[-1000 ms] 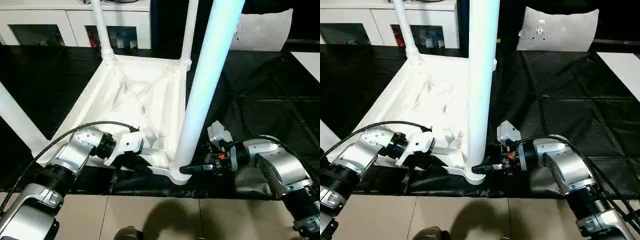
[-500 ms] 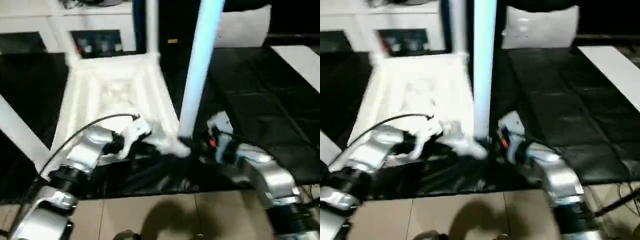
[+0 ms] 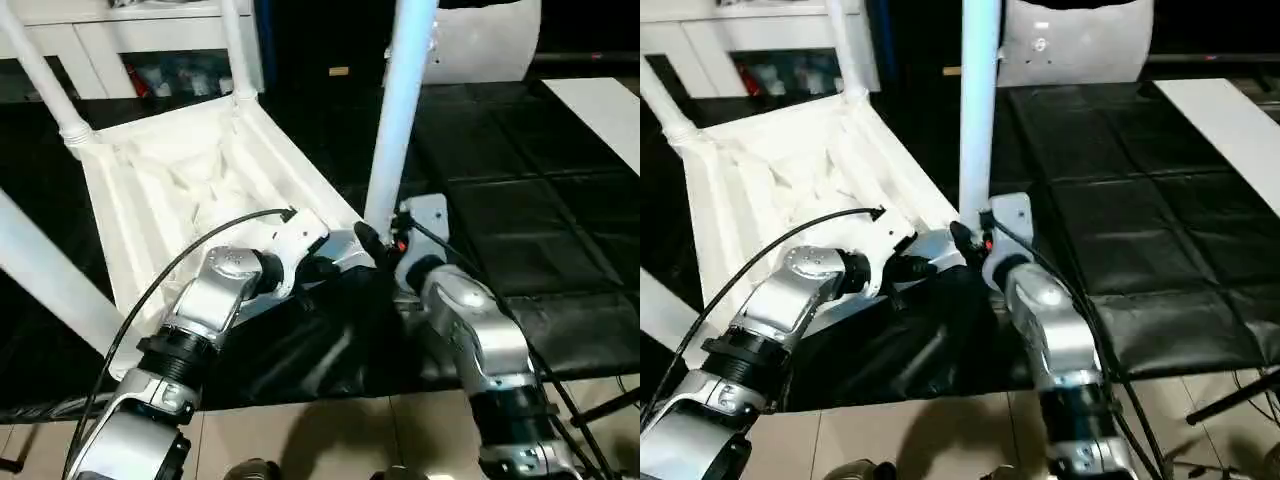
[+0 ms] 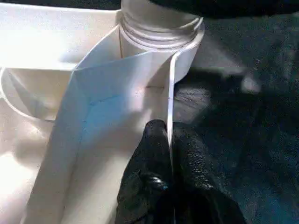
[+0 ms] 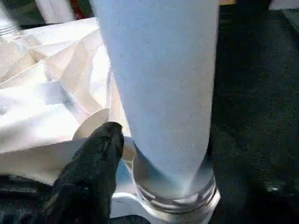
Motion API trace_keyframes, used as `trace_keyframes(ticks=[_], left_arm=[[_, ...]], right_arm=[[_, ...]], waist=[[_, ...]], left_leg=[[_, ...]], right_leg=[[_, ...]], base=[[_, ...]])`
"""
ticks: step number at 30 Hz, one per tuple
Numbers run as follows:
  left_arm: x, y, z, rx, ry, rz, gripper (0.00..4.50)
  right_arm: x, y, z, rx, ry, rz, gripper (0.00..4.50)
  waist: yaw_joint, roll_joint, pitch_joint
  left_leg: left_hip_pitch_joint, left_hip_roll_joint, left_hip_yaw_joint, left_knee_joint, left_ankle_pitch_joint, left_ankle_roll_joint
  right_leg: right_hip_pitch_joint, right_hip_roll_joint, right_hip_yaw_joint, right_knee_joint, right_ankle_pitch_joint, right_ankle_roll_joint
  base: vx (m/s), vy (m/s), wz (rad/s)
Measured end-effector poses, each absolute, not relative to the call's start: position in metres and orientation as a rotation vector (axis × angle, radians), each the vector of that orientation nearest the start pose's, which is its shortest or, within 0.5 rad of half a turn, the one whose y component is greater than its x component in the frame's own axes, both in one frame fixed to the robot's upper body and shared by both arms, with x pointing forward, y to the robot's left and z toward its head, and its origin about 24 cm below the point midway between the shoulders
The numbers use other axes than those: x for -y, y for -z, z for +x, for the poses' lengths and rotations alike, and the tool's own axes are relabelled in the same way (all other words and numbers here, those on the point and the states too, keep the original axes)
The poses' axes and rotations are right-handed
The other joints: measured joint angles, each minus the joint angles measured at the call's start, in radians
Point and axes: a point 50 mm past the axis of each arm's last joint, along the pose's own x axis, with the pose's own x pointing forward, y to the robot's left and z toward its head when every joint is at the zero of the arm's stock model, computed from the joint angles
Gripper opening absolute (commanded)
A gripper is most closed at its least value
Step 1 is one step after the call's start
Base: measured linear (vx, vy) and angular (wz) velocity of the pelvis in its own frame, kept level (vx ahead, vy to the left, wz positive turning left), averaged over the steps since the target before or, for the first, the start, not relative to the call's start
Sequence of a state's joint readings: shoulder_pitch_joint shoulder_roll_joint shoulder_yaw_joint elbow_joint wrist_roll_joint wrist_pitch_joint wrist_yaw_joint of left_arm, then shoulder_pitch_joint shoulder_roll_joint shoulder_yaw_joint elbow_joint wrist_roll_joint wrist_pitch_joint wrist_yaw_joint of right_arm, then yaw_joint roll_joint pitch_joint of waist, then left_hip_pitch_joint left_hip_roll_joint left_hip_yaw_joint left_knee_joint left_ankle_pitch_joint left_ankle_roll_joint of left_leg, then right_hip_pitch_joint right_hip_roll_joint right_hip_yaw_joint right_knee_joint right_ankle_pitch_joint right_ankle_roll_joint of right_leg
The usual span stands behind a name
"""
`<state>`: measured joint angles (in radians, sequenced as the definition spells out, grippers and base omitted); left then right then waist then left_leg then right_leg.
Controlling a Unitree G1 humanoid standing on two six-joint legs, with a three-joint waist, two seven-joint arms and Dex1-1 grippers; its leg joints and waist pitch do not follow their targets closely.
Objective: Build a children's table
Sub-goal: Rotate leg to tighten
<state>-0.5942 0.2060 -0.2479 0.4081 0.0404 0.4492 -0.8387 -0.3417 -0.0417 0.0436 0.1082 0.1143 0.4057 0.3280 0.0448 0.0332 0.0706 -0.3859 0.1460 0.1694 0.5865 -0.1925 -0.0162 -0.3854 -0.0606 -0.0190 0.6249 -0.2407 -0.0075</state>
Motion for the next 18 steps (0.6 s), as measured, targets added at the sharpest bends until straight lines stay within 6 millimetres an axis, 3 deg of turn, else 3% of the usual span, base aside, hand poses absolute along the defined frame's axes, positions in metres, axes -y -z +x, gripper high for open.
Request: trace_keyframes(ticks=[4,8,10,17,18], left_arm=[[-0.102,-0.064,0.321,-0.434,1.084,0.346,0.00],[-0.116,-0.064,0.316,-0.418,1.178,0.394,0.00],[-0.124,-0.064,0.313,-0.420,1.242,0.430,0.00],[-0.141,-0.067,0.304,-0.464,1.459,0.461,0.00],[-0.142,-0.067,0.303,-0.469,1.477,0.461,0.00]], right_arm=[[0.118,-0.069,0.296,-0.174,-0.637,0.024,3.67],[0.129,-0.072,0.287,-0.162,-0.809,-0.014,3.73],[0.139,-0.075,0.284,-0.168,-0.899,-0.051,4.06],[0.153,-0.090,0.273,-0.205,-1.268,-0.153,4.06],[0.153,-0.091,0.272,-0.203,-1.295,-0.153,3.89]], waist=[[0.003,0.000,0.001],[0.002,-0.003,0.004],[0.004,-0.004,0.005],[0.038,-0.009,0.008],[0.042,-0.009,0.009]], left_leg=[[0.000,0.001,0.000,0.000,0.000,0.000],[0.000,0.001,0.000,0.000,0.000,-0.001],[0.000,0.001,0.000,0.000,0.000,-0.001],[-0.002,0.001,0.001,0.003,-0.001,0.001],[-0.002,0.001,0.001,0.003,-0.001,0.001]], right_leg=[[0.000,0.001,0.000,-0.001,0.000,0.000],[0.000,0.001,0.000,-0.001,0.000,0.000],[0.000,0.001,0.000,-0.001,0.000,0.000],[0.001,0.000,0.000,-0.002,0.000,0.000],[0.001,0.000,0.000,-0.002,0.000,0.000]], base=[[0.000,0.000,0.00],[0.000,0.000,0.00],[0.000,0.000,0.00],[0.000,0.000,0.00],[0.000,0.000,0.00]])
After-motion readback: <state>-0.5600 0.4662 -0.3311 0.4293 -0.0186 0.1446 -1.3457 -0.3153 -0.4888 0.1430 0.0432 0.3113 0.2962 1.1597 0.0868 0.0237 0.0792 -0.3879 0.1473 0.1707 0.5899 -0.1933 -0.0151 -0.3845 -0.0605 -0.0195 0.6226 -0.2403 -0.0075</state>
